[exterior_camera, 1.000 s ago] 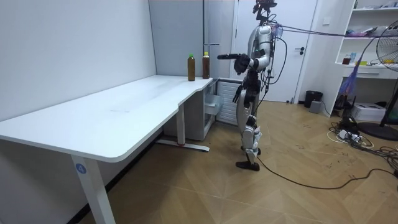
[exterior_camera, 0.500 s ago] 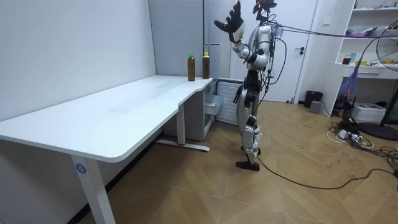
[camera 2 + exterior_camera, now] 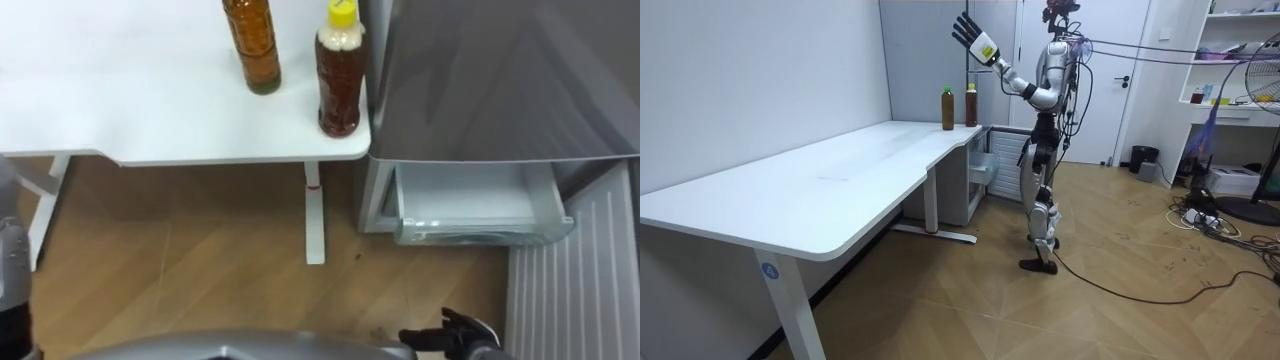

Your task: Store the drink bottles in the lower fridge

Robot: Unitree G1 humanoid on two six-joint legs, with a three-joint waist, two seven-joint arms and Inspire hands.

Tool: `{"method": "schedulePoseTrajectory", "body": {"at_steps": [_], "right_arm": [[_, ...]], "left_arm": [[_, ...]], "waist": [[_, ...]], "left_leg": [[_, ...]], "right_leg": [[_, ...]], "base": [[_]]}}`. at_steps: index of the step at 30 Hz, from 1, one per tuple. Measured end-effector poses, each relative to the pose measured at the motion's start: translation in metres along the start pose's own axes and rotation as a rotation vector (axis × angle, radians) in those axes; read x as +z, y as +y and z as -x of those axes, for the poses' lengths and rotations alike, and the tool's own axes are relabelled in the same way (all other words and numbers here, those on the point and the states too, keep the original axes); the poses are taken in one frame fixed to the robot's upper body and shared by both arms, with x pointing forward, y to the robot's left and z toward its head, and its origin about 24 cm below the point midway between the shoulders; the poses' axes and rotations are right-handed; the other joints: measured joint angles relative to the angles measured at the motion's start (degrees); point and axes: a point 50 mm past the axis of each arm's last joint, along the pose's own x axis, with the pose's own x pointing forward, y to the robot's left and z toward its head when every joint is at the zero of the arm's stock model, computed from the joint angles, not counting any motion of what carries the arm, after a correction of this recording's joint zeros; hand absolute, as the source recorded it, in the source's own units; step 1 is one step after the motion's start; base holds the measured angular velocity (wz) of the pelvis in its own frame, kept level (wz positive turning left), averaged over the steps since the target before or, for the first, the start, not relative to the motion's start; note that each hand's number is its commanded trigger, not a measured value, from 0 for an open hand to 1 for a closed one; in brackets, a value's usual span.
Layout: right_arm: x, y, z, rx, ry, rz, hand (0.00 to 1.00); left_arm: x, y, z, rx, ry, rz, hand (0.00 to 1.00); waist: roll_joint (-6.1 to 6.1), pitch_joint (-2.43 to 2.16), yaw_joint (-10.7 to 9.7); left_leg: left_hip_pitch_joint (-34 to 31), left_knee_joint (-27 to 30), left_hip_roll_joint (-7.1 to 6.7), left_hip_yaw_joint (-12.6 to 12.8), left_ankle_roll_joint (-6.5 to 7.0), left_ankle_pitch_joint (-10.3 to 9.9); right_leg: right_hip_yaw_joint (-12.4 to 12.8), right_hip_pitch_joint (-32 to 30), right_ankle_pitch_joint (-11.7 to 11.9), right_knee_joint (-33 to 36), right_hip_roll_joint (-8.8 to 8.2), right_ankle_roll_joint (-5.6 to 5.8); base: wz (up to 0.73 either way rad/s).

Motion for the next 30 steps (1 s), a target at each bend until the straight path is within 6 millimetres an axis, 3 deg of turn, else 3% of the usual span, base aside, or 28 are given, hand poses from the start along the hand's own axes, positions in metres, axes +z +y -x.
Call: {"method": "schedulePoseTrajectory", "body": {"at_steps": [11, 14, 18, 30], "right_arm": [[0.008, 0.001, -0.002, 0.003, -0.02, 0.0, 0.0], [0.009, 0.001, -0.002, 0.001, -0.014, -0.007, 0.0], [0.009, 0.0, -0.002, -0.013, -0.014, -0.03, 0.0], [0.013, 0.004, -0.004, -0.001, -0.01, -0.022, 0.0]], "left_arm": [[0.0, -0.033, -0.001, -0.29, 0.012, 0.064, 0.0], [0.002, -0.042, -0.001, -0.356, 0.003, 0.084, 0.0], [-0.001, -0.053, 0.004, -0.455, 0.04, 0.103, 0.0], [-0.019, -0.074, 0.018, -0.646, 0.172, 0.144, 0.0]], "waist": [[0.5, 0.34, -1.84], [0.8, 0.29, -2.14], [1.66, -0.22, -2.51], [0.59, 0.4, -3.81]], "left_leg": [[0.22, -0.35, 0.43, 2.81, 0.0, 0.0], [0.23, -0.51, 0.7, 2.83, 0.0, 0.0], [-0.29, -0.29, 0.81, 2.88, -0.01, 0.0], [-0.18, -0.14, 0.97, 3.64, -0.01, 0.0]], "right_leg": [[1.55, -0.31, 0.04, 0.05, 0.13, -0.04], [1.49, -0.33, 0.11, 0.05, 0.37, -0.16], [1.45, -1.02, 0.13, 0.22, 0.45, -0.19], [1.64, -1.11, 0.14, 0.83, 0.39, -0.21]], "base": [[-0.05], [0.0], [0.0], [0.0]]}}
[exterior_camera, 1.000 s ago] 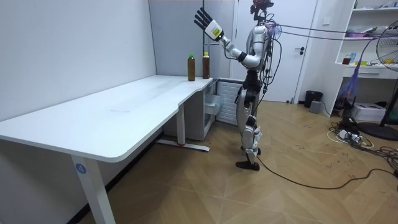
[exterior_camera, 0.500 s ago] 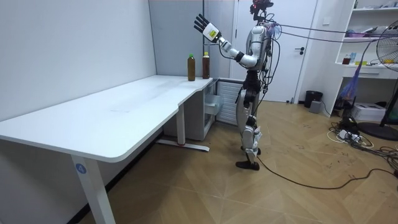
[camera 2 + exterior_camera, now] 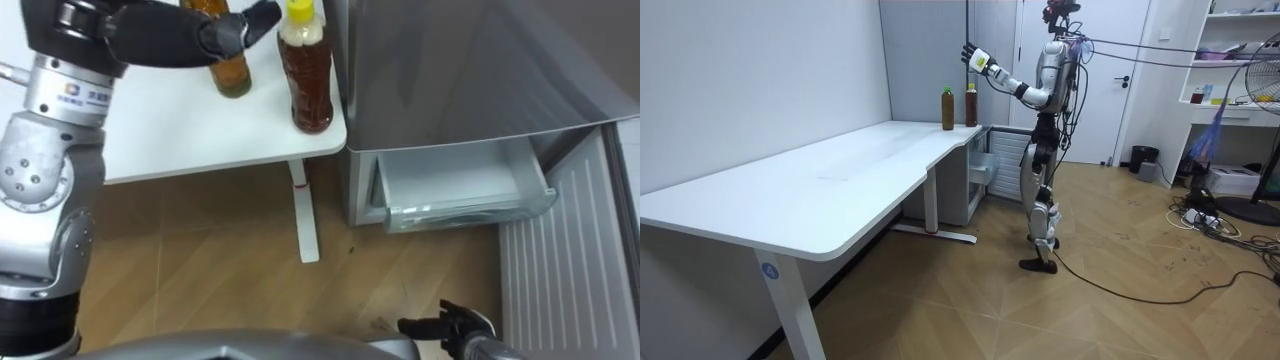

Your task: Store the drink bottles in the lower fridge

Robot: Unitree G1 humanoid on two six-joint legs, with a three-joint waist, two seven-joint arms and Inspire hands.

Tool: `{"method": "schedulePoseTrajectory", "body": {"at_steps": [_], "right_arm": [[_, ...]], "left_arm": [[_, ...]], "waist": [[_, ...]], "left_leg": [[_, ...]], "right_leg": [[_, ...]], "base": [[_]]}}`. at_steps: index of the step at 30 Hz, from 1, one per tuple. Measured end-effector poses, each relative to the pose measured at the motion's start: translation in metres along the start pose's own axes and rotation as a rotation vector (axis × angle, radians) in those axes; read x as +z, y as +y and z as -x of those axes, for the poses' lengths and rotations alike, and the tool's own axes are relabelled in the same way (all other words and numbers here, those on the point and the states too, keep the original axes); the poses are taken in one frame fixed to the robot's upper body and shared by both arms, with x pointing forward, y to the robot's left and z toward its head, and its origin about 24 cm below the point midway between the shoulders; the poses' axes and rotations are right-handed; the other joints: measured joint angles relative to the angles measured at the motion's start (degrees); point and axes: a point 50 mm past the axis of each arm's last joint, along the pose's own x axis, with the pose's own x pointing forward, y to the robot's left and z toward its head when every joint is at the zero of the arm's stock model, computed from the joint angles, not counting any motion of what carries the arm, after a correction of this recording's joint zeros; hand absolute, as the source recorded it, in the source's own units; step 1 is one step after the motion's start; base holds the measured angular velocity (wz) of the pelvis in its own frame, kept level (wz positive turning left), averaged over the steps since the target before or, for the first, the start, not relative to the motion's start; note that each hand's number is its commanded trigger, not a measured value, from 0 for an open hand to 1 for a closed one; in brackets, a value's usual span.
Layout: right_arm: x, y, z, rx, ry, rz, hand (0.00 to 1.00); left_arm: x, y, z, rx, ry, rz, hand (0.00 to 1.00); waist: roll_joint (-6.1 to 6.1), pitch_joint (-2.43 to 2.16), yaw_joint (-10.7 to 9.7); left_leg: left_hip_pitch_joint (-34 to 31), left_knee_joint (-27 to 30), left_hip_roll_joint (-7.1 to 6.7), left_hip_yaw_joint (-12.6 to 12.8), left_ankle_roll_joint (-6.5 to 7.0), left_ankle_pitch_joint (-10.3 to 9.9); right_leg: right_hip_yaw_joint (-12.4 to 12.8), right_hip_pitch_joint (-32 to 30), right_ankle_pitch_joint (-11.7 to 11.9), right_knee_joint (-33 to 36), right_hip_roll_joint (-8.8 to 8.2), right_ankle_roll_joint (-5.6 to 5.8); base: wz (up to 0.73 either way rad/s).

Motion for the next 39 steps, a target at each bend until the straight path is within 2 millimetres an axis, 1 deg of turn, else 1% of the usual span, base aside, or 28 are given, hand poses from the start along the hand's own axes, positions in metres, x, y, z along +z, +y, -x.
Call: {"method": "schedulePoseTrajectory", "body": {"at_steps": [2, 8, 13, 14, 19, 20, 22, 26, 27, 28, 30, 34, 35, 36, 39], "right_arm": [[0.0, 0.001, 0.0, 0.003, 0.001, 0.009, 0.0], [0.0, 0.001, 0.0, 0.007, 0.014, 0.014, 0.0], [0.0, 0.001, 0.0, 0.006, 0.017, 0.015, 0.0], [0.0, 0.001, 0.0, 0.005, 0.018, 0.018, 0.0], [0.0, 0.001, 0.0, 0.001, 0.019, 0.021, 0.0], [0.0, 0.001, 0.0, 0.001, 0.019, 0.021, 0.0], [-0.001, 0.001, 0.0, 0.001, 0.02, 0.021, 0.0], [0.001, -0.001, 0.0, -0.004, 0.016, 0.024, 0.0], [0.001, -0.002, 0.0, -0.007, 0.016, 0.025, 0.0], [0.001, -0.003, 0.0, -0.008, 0.015, 0.025, 0.0], [0.001, -0.002, 0.0, -0.012, 0.016, 0.021, 0.0], [0.002, -0.001, 0.0, -0.009, 0.015, 0.021, 0.0], [0.002, 0.0, 0.0, -0.006, 0.019, 0.019, 0.0], [0.002, 0.001, -0.001, -0.003, 0.022, 0.018, 0.0], [0.002, 0.004, -0.001, 0.007, 0.03, 0.016, 0.0]], "left_arm": [[-0.002, -0.003, 0.0, -0.02, 0.014, 0.006, 0.0], [-0.004, -0.007, 0.0, -0.066, 0.042, 0.014, 0.0], [-0.007, -0.013, -0.001, -0.094, 0.054, 0.034, 0.0], [-0.009, -0.013, 0.0, -0.099, 0.064, 0.039, 0.0], [-0.02, -0.014, 0.001, -0.094, 0.117, 0.054, 0.0], [-0.023, -0.014, 0.001, -0.094, 0.132, 0.058, 0.0], [-0.026, -0.015, 0.001, -0.098, 0.148, 0.064, 0.0], [-0.032, -0.017, 0.002, -0.095, 0.171, 0.08, 0.0], [-0.035, -0.018, 0.003, -0.095, 0.187, 0.086, 0.0], [-0.037, -0.018, 0.003, -0.094, 0.195, 0.087, 0.0], [-0.039, -0.018, 0.004, -0.094, 0.204, 0.09, 0.0], [-0.047, -0.019, 0.006, -0.089, 0.236, 0.11, 0.0], [-0.052, -0.019, 0.007, -0.088, 0.258, 0.113, 0.0], [-0.057, -0.019, 0.009, -0.087, 0.284, 0.118, 0.0], [-0.062, -0.02, 0.011, -0.104, 0.326, 0.128, 0.0]], "waist": [[-0.12, 0.02, -0.02], [-0.17, -0.28, -0.05], [-0.24, -0.31, -0.01], [-0.12, -0.38, 0.0], [0.06, -0.47, 0.02], [0.21, -0.56, 0.03], [0.29, -0.59, 0.04], [0.78, -0.47, 0.33], [1.05, -0.58, 0.54], [1.09, -0.58, 0.53], [0.74, -0.33, 0.47], [0.47, -0.22, 0.67], [0.28, -0.19, 0.67], [0.02, -0.2, 0.7], [-0.51, -0.33, 0.71]], "left_leg": [[-0.05, 0.01, 0.03, 0.19, 0.0, 0.0], [0.13, 0.02, 0.13, 0.88, 0.0, 0.0], [0.46, 0.01, 0.12, 1.23, 0.0, 0.0], [0.49, 0.01, 0.14, 1.36, 0.0, 0.0], [0.5, -0.04, 0.2, 1.6, 0.0, 0.0], [0.49, -0.06, 0.21, 1.61, 0.0, 0.0], [0.46, -0.11, 0.24, 1.61, 0.0, 0.0], [0.95, -0.67, 0.29, 1.89, 0.0, 0.0], [1.23, -0.95, 0.31, 2.07, 0.0, 0.0], [1.26, -0.96, 0.32, 2.07, 0.0, 0.0], [1.3, -1.06, 0.32, 2.08, 0.0, 0.0], [1.31, -1.09, 0.33, 2.42, 0.0, 0.0], [1.31, -1.09, 0.34, 2.45, 0.0, 0.0], [1.2, -1.09, 0.33, 2.48, 0.0, 0.0], [0.93, -1.07, 0.34, 2.68, 0.0, 0.01]], "right_leg": [[0.08, -0.05, 0.0, 0.03, -0.01, 0.0], [0.69, -0.05, 0.0, 0.14, -0.02, 0.0], [1.19, 0.01, 0.01, 0.16, -0.03, -0.01], [1.24, 0.0, 0.01, 0.16, -0.03, -0.01], [1.34, -0.02, 0.01, 0.17, -0.01, -0.02], [1.34, -0.03, 0.02, 0.18, 0.0, -0.03], [1.37, -0.06, 0.03, 0.18, 0.03, -0.05], [1.84, -0.06, 0.03, 0.18, 0.1, -0.06], [2.16, -0.05, 0.03, 0.18, 0.15, -0.06], [2.28, -0.05, 0.03, 0.18, 0.17, -0.06], [2.44, -0.1, 0.03, 0.16, 0.19, -0.05], [2.93, -0.35, 0.03, 0.17, 0.2, -0.05], [3.0, -0.39, 0.03, 0.17, 0.2, -0.05], [3.08, -0.54, 0.03, 0.19, 0.2, -0.05], [3.31, -0.97, 0.03, 0.24, 0.21, -0.05]], "base": [[0.0], [-0.01], [-0.03], [-0.03], [0.0], [0.0], [0.0], [-0.04], [-0.12], [-0.1], [-0.04], [-0.06], [0.0], [0.0], [-0.01]]}}
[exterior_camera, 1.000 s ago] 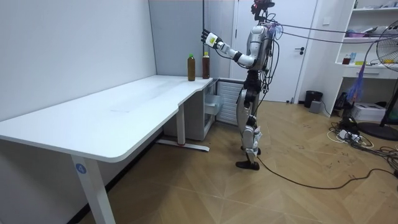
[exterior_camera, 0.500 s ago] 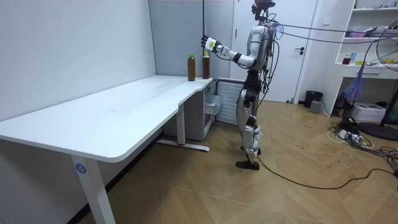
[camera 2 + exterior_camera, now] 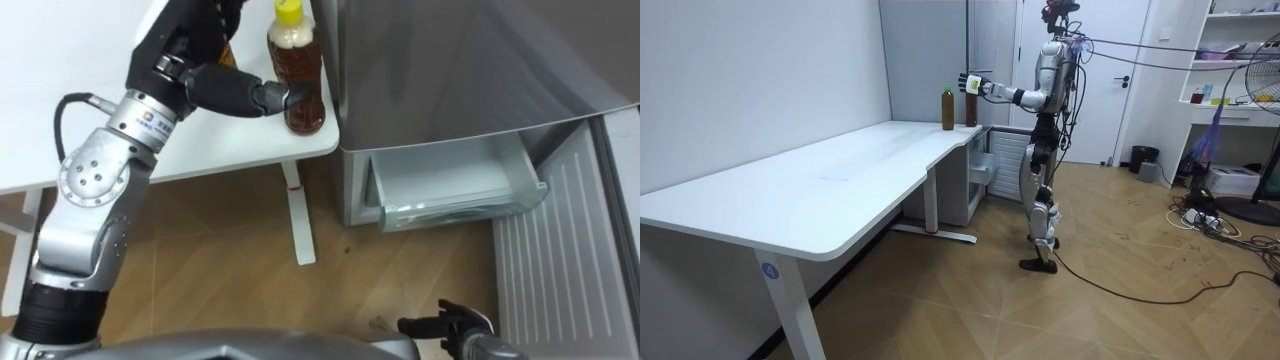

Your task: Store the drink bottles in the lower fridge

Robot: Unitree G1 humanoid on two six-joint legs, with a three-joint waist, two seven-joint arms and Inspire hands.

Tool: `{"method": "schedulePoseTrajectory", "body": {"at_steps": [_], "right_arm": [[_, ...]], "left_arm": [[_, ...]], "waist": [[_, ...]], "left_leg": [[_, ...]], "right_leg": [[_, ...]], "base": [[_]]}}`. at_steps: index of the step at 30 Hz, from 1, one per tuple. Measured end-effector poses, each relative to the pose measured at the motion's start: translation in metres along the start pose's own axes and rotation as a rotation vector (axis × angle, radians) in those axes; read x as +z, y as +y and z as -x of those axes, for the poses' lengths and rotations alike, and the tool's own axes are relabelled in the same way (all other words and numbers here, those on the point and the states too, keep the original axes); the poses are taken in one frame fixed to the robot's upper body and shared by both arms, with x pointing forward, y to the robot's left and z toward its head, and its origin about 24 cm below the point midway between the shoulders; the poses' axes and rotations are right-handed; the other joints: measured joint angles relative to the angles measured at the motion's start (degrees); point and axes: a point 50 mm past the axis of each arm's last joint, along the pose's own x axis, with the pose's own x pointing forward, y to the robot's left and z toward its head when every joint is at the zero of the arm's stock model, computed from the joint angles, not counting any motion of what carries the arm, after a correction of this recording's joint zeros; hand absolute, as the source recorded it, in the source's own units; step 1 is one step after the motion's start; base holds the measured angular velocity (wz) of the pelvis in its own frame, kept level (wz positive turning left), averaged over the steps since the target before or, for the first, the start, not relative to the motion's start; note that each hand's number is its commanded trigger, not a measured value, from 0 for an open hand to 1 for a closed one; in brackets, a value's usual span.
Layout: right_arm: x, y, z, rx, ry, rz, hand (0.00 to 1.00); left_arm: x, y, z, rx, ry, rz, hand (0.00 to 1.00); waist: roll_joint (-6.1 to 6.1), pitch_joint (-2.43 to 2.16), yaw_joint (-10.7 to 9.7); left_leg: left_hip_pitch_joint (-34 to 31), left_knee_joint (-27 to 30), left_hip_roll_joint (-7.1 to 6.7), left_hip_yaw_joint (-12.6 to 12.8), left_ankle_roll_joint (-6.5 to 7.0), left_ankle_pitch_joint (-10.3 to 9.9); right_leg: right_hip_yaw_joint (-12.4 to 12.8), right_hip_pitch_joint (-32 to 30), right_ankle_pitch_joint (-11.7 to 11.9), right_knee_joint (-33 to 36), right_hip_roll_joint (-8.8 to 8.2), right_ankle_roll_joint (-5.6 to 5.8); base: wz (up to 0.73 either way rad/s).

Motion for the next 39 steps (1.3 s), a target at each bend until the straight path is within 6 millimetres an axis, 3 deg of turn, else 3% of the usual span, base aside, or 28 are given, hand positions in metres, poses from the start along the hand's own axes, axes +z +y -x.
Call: {"method": "schedulePoseTrajectory", "body": {"at_steps": [7, 22, 29, 39], "right_arm": [[0.0003, 0.0057, -0.0013, 0.016, 0.023, 0.001, 0.0], [0.0032, -0.0034, 0.0006, 0.004, 0.019, 0.013, 0.0], [0.0052, -0.0035, 0.0008, 0.003, 0.011, 0.014, 0.0], [0.0081, -0.0023, 0.0004, 0.007, 0.009, 0.017, 0.0]], "left_arm": [[-0.0025, 0.0015, 0.0017, -0.016, 0.003, 0.126, 0.0], [-0.0046, 0.0046, 0.0029, -0.033, 0.025, 0.189, 0.0], [0.0001, 0.0067, -0.0013, -0.036, 0.01, 0.174, 0.0], [-0.0004, 0.0058, -0.0049, -0.048, 0.022, 0.174, 0.0]], "waist": [[-0.91, -0.33, -0.15], [1.17, -0.43, -0.21], [1.37, -0.24, -0.44], [0.71, 0.19, -0.67]], "left_leg": [[0.41, 0.04, 0.1, 1.29, 0.0, 0.0], [0.39, 0.08, 0.37, 1.86, 0.0, 0.0], [0.43, 0.1, 0.4, 2.16, 0.0, 0.0], [0.32, 0.07, 0.45, 2.83, 0.0, 0.0]], "right_leg": [[-0.02, 0.05, 0.0, 0.02, -0.07, 0.0], [-0.34, 0.0, 0.03, 0.23, 0.04, -0.05], [-0.28, 0.0, 0.04, 0.23, -0.01, -0.06], [0.47, -0.64, 0.04, 0.37, 0.0, -0.06]], "base": [[-0.02], [0.0], [0.0], [-0.02]]}}
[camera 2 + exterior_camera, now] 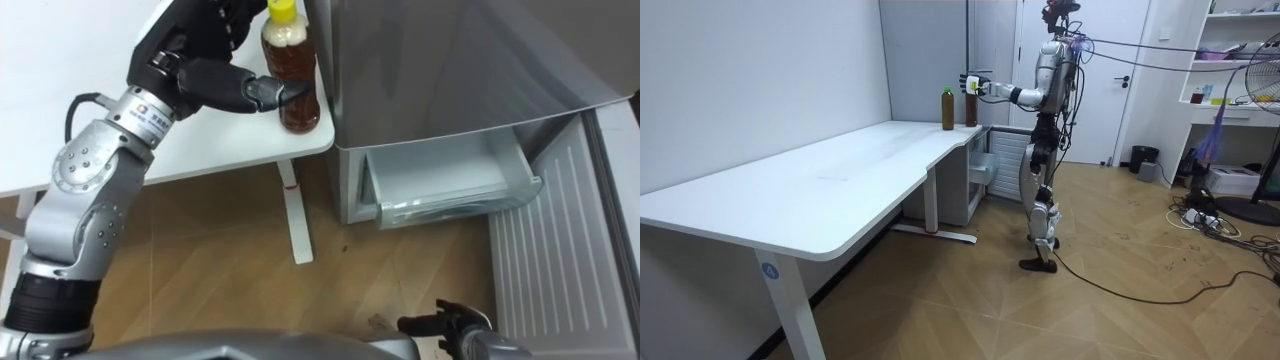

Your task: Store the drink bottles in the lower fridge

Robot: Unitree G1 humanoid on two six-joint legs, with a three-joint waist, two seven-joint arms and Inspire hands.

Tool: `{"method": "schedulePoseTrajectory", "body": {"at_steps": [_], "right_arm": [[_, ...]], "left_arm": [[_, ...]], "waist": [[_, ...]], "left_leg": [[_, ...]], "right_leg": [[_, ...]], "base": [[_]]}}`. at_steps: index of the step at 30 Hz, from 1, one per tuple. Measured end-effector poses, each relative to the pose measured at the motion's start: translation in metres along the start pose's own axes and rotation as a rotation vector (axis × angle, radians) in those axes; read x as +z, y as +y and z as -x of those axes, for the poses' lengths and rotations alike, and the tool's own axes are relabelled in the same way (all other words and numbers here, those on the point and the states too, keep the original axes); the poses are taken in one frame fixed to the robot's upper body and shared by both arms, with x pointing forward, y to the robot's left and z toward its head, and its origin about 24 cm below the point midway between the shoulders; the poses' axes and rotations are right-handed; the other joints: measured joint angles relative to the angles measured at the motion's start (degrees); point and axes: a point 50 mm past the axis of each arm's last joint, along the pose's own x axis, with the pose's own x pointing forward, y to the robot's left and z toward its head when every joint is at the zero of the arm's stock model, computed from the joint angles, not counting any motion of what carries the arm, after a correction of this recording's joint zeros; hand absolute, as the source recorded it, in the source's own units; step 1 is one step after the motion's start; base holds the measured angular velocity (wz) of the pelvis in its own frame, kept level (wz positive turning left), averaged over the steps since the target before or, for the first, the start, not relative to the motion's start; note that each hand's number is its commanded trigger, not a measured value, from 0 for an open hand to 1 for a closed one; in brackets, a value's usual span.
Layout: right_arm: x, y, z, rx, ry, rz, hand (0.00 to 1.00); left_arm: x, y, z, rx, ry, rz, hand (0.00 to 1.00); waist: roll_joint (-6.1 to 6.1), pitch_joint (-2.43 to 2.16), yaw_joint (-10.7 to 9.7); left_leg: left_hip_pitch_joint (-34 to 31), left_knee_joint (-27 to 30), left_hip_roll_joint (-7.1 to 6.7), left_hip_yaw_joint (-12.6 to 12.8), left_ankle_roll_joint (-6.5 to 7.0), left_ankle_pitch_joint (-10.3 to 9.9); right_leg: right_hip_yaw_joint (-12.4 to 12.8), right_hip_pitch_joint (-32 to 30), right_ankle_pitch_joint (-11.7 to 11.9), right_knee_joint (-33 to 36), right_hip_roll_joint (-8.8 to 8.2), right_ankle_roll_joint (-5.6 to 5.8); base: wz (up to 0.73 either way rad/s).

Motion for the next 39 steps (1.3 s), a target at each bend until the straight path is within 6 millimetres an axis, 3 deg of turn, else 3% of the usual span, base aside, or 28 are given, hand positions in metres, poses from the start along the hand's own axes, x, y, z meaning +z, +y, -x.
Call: {"method": "schedulePoseTrajectory", "body": {"at_steps": [17, 34, 35, 38, 39], "right_arm": [[0.007, 0.005, -0.001, 0.037, -0.009, 0.008, 0.0], [0.008, 0.002, 0.0, 0.041, -0.011, 0.011, 0.0], [0.008, 0.002, 0.0, 0.041, -0.011, 0.011, 0.0], [0.008, 0.002, 0.0, 0.041, -0.011, 0.011, 0.0], [0.008, 0.002, 0.0, 0.04, -0.012, 0.011, 0.0]], "left_arm": [[-0.015, 0.004, 0.0, 0.018, 0.07, 0.022, 0.0], [-0.025, 0.005, 0.001, 0.007, 0.12, 0.041, 0.01], [-0.025, 0.005, 0.001, 0.006, 0.12, 0.041, 0.4], [-0.025, 0.005, 0.001, 0.005, 0.121, 0.041, 0.8], [-0.025, 0.005, 0.001, 0.006, 0.123, 0.042, 1.0]], "waist": [[-0.19, -0.03, -2.65], [0.42, -0.3, -2.8], [0.46, -0.29, -2.8], [0.48, -0.28, -2.8], [0.48, -0.26, -2.8]], "left_leg": [[-0.92, 0.03, 0.02, 0.31, 0.0, 0.01], [-1.34, 0.04, 0.03, 0.32, 0.0, 0.01], [-1.28, 0.05, 0.03, 0.32, 0.0, 0.01], [-1.18, 0.05, 0.03, 0.32, 0.0, 0.01], [-1.11, 0.05, 0.03, 0.32, 0.0, 0.01]], "right_leg": [[0.39, -1.0, 0.01, 0.37, 0.01, -0.02], [0.32, -1.18, 0.01, 0.35, 0.02, -0.02], [0.34, -1.18, 0.01, 0.35, 0.02, -0.02], [0.37, -1.18, 0.01, 0.35, 0.02, -0.02], [0.38, -1.12, 0.01, 0.35, 0.02, -0.02]], "base": [[0.0], [0.0], [0.0], [0.0], [0.0]]}}
